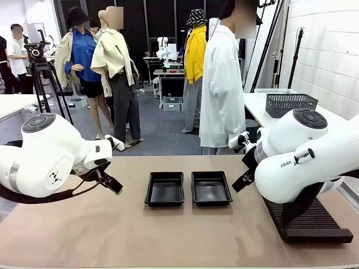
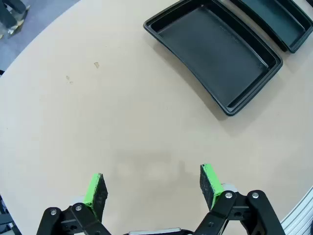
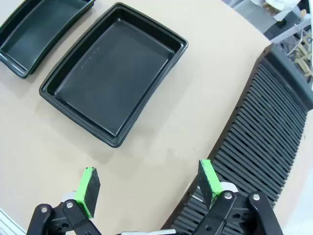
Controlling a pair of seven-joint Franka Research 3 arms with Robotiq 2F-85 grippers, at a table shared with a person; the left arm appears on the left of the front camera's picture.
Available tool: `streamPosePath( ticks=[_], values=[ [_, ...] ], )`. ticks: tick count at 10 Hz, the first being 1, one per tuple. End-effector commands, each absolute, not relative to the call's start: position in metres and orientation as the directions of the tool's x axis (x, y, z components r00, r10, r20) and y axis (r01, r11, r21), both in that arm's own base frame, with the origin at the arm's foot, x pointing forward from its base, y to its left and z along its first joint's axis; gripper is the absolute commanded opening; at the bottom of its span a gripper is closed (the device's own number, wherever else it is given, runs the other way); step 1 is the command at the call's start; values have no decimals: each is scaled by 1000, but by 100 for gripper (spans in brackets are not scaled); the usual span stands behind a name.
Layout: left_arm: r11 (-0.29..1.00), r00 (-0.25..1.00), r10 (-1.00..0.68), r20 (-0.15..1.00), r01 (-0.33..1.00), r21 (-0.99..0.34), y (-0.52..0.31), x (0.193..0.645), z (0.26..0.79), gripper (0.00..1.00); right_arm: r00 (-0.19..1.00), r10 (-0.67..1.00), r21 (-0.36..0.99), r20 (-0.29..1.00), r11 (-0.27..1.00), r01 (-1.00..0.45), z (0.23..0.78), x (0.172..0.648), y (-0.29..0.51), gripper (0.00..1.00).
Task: Inspect and transfer BCBs to ESD trays.
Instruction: Pick up the Blank PCB from the PCB Rack and place it in the left ESD tray.
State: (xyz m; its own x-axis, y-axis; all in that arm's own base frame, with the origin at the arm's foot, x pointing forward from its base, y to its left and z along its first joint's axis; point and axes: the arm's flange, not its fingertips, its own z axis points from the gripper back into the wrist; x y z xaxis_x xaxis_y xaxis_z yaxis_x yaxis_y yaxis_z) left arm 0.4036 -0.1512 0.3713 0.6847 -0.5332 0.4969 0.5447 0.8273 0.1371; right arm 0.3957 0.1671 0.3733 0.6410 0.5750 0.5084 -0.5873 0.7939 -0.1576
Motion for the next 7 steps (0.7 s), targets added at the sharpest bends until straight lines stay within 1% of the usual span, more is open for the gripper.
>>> streamPosePath(
  ticks=[1,7],
  values=[
    [827,685,-533,497,545,137,-151,404,371,100,641,575,-158,508,794,-587,373,396,167,100],
    [827,685,-533,497,545,137,-151,404,371,100,641,575,-158,508,794,-587,373,396,167,100]
  ],
)
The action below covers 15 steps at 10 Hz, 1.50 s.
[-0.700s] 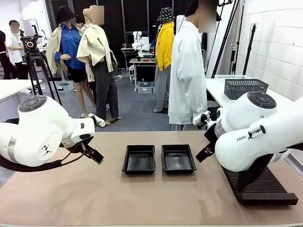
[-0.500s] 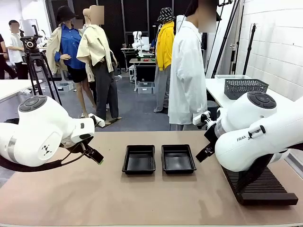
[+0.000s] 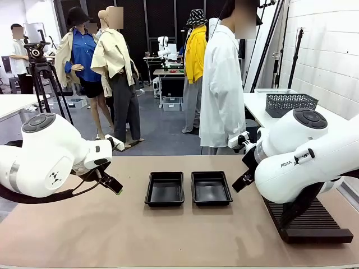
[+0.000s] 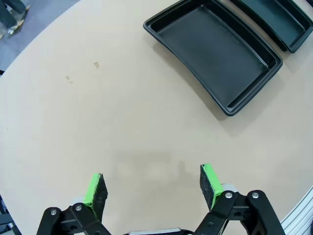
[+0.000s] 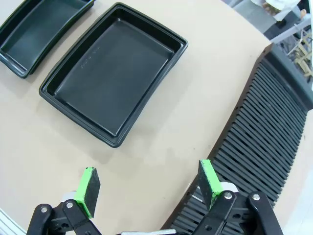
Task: Inspect and transfer BCBs to ESD trays.
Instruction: Pick up the Blank PCB from the PCB Rack and place it in the left ESD tray.
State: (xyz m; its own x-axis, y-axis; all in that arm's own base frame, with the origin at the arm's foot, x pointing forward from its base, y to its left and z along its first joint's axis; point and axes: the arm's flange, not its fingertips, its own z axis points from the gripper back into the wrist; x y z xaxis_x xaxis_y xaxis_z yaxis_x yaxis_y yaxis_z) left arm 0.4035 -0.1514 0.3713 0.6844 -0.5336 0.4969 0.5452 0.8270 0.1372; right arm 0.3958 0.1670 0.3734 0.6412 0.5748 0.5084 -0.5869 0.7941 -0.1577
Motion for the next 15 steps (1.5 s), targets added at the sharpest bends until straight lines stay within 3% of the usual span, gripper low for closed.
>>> streamPosePath(
  ticks=[1,11,12,15],
  values=[
    [827,685,-533,497,545,137,-151,404,371,100,641,575,-158,508,794,-587,373,396,167,100],
    [827,680,-525,512,551,116,-146,405,382,100,672,561,-126,483,804,-581,386,400,163,100],
    [841,723,-479,498,541,24,-134,412,393,100,695,546,-106,467,815,-569,404,404,156,100],
    [870,840,-333,428,449,-204,-93,435,436,100,769,503,133,395,796,-590,461,425,132,100]
  ],
)
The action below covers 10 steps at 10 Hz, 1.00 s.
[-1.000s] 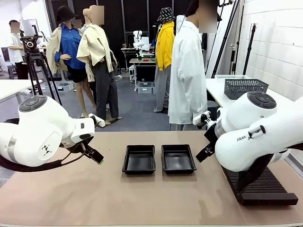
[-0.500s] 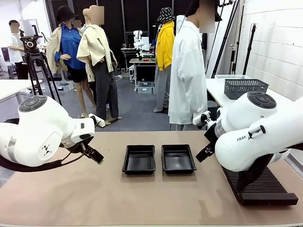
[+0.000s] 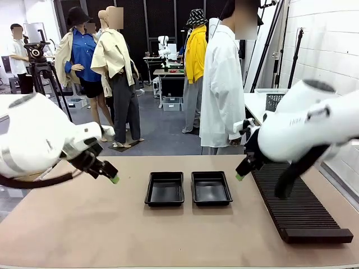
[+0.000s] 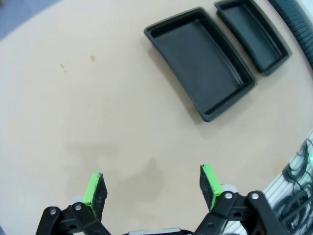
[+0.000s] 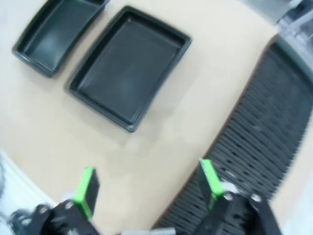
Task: Inspect and transfer BCBs to ESD trays.
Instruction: Pick up the Blank PCB from the PCB Rack and place it in the left ESD tray.
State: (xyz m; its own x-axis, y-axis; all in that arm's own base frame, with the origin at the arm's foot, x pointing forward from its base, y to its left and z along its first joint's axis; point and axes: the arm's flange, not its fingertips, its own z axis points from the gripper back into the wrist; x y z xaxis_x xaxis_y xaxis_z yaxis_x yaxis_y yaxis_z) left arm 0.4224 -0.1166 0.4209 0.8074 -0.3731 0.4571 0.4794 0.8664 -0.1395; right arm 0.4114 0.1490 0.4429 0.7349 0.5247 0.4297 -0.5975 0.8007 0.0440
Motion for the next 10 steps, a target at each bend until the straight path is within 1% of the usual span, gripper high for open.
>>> streamPosePath(
  ticks=[1,3,4,5,6,7,8,9,10],
  values=[
    [841,868,-312,386,442,-314,-78,442,445,100,811,443,214,381,812,-544,476,432,118,100],
    [810,901,-212,378,378,-448,-44,454,461,100,863,350,433,363,757,-489,502,439,83,100],
    [759,913,-166,373,360,-543,-26,458,462,100,869,331,501,369,717,-486,508,438,65,100],
    [739,929,-100,356,309,-599,-6,460,458,100,879,286,560,382,685,-467,509,437,42,100],
    [637,931,-47,362,307,-707,15,456,453,100,884,228,634,408,626,-455,508,432,15,100],
    [550,932,32,361,285,-785,40,453,450,100,876,173,697,449,546,-465,506,425,-12,100],
    [505,927,123,355,249,-827,67,444,449,100,869,121,734,480,487,-473,504,413,-38,100],
    [458,913,185,364,247,-854,85,443,450,100,856,75,754,511,438,-489,504,409,-58,100],
    [388,900,250,356,244,-889,105,434,453,100,841,19,782,540,359,-510,498,397,-80,100]
  ],
)
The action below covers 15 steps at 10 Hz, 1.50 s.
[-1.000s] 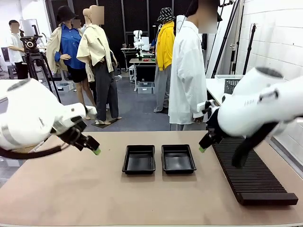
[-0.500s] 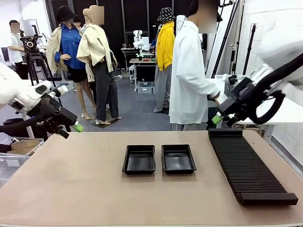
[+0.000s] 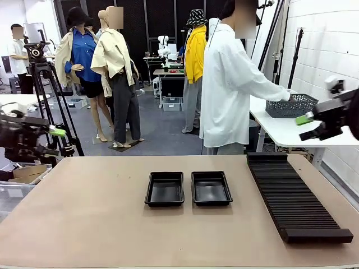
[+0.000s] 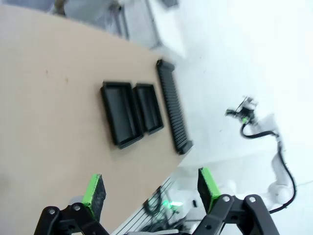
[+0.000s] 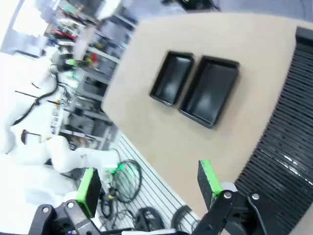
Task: Inspect and transfer BCBs to ESD trays.
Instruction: Pick up the Blank PCB from the PCB Rack and place it in the left ESD tray.
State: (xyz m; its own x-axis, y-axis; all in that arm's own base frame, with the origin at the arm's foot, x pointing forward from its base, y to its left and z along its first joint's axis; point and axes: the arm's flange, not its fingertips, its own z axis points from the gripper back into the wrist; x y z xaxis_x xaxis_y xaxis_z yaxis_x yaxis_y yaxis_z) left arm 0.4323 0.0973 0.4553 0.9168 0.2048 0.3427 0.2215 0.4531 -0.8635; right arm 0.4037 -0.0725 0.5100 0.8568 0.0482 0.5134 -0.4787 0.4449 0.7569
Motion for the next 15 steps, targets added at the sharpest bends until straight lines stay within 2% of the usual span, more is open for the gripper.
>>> streamPosePath(
  ticks=[1,4,7,11,15],
  values=[
    [352,893,288,347,238,-905,122,430,452,100,835,-31,797,550,319,-513,488,391,-99,100],
    [281,883,390,261,156,-947,171,429,430,100,822,-146,829,551,209,-519,455,381,-142,100],
    [250,847,461,266,164,-954,199,413,430,100,809,-217,837,546,169,-520,438,365,-161,100],
    [269,850,421,318,218,-938,203,421,444,100,841,-253,877,479,92,-472,410,374,-179,100],
    [285,873,367,323,225,-932,198,425,440,100,874,-202,897,442,74,-436,408,390,-179,100]
  ],
)
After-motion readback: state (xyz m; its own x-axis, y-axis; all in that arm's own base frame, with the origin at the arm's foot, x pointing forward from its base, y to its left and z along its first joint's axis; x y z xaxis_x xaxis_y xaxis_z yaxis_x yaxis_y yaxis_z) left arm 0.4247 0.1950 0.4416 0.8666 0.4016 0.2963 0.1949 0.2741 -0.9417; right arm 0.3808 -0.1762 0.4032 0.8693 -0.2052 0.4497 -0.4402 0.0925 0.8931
